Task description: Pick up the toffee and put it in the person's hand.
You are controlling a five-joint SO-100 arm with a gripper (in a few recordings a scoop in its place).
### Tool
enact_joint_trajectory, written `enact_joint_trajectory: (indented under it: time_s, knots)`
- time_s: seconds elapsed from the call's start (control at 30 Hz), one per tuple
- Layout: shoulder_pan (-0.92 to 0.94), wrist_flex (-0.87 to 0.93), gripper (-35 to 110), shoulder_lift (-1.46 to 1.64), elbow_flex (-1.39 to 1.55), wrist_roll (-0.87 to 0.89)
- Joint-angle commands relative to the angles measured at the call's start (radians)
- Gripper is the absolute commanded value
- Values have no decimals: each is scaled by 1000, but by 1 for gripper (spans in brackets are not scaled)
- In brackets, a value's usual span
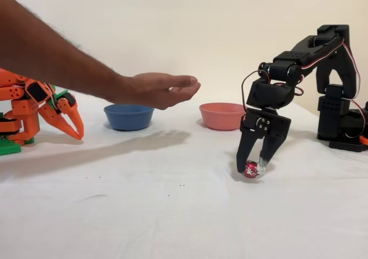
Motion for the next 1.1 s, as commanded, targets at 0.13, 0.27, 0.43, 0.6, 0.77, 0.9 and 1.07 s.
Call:
enact_joint_trajectory:
  time_s: [0.13,0.27,0.43,0.6,0.77,0.9,1.07]
  knots:
    - [37,35,14,199,-91,-18]
    - [69,40,14,250,-94,-31]
    - [121,40,14,319,-91,-46]
    - [178,51,14,382,-92,-66]
    - [239,57,14,425,-109,-80]
    - [295,46,14,451,-114,-81]
    - [362,29,14,471,-126,-94]
